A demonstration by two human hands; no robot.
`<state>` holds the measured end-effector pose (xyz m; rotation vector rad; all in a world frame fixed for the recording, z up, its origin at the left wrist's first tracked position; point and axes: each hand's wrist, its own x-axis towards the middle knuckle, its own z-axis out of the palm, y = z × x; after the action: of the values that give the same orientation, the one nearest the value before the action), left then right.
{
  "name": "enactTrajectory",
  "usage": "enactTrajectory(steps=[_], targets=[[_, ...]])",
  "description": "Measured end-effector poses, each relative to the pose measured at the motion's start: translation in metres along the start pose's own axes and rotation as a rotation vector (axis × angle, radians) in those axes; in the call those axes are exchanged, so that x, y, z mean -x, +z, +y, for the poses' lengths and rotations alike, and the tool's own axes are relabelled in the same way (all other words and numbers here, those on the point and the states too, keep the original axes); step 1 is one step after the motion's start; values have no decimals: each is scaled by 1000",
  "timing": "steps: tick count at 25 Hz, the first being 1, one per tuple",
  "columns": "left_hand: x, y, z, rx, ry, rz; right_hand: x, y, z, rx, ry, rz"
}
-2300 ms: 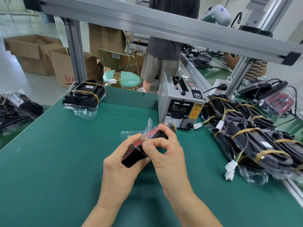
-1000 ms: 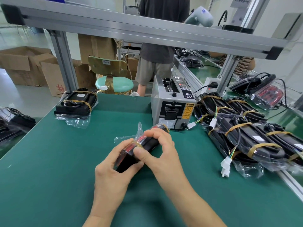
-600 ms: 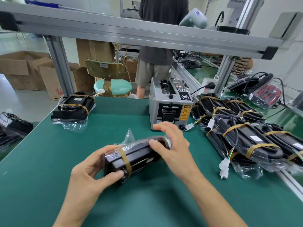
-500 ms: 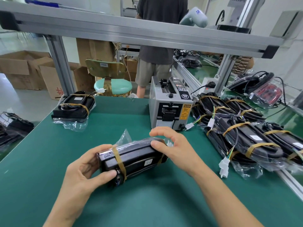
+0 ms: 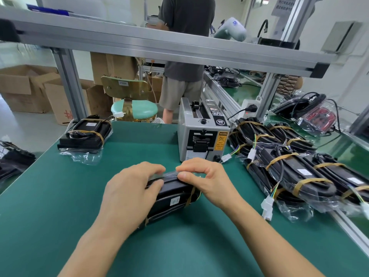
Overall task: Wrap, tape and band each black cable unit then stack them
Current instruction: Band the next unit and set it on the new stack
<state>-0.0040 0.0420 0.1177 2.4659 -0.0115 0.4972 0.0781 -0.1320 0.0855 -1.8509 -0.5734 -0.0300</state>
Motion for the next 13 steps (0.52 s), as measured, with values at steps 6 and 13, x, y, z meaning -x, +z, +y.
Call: enactTrajectory(steps=[6, 13], targets=[[-16, 1, -3, 56, -93, -1, -4, -2, 5, 28, -20, -20], [-24, 12, -1, -16, -120, 61, -6, -8, -3, -132, 169, -151]])
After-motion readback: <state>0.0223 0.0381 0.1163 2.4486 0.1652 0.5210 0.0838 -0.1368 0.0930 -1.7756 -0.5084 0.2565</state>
